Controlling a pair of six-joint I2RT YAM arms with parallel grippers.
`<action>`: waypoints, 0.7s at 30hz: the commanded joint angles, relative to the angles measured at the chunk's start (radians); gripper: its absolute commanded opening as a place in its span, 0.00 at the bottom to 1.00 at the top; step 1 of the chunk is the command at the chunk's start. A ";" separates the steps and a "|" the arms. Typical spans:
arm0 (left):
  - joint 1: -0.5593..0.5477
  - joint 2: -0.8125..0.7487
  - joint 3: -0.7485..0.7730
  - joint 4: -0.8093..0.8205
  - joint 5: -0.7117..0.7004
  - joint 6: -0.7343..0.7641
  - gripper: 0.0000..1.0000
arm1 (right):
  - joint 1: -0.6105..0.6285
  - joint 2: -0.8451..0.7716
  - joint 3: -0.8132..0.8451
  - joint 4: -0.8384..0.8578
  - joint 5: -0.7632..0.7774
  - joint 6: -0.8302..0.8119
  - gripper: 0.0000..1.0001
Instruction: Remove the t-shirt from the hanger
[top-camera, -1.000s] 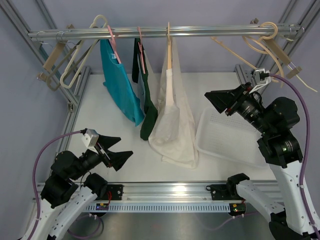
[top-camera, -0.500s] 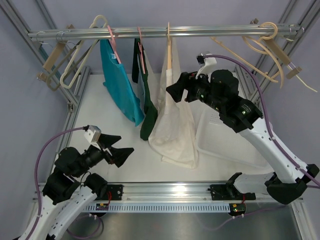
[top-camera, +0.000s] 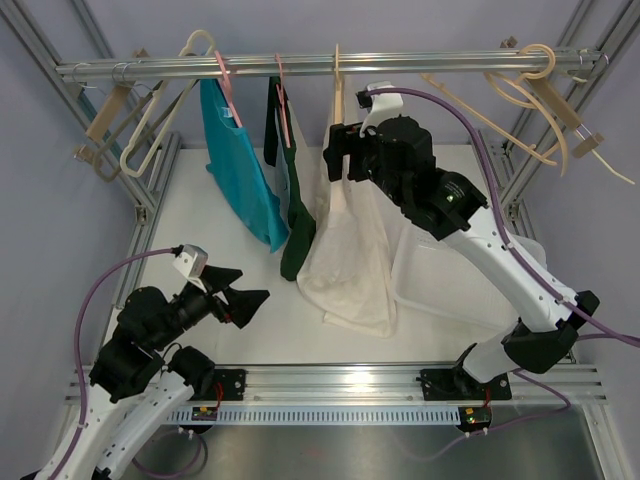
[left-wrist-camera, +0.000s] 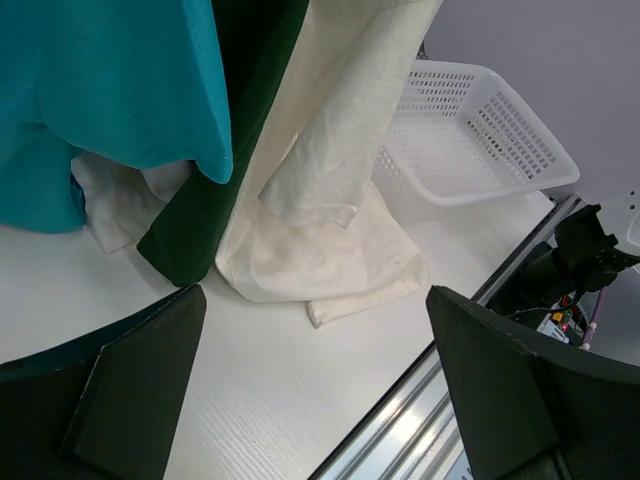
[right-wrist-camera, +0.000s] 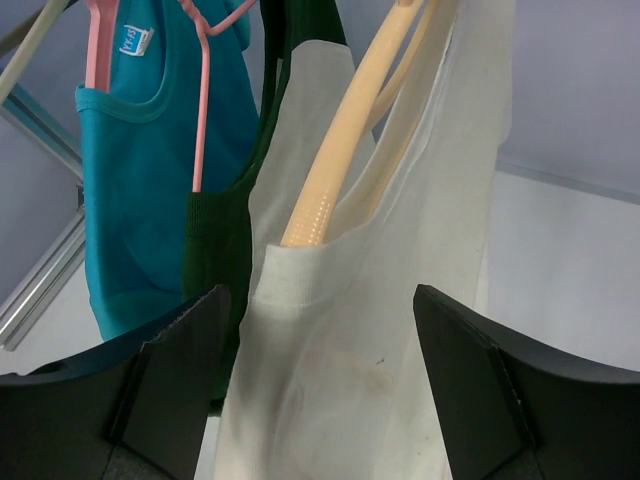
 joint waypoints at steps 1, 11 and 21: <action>0.008 -0.006 0.005 0.027 -0.006 -0.009 0.99 | 0.016 0.019 0.083 -0.006 0.078 -0.044 0.82; 0.011 0.032 0.058 0.030 -0.046 -0.082 0.99 | 0.016 0.075 0.101 -0.027 0.135 -0.018 0.75; 0.009 0.453 0.541 0.067 -0.055 -0.163 0.99 | 0.016 -0.235 -0.151 0.091 -0.053 0.023 0.75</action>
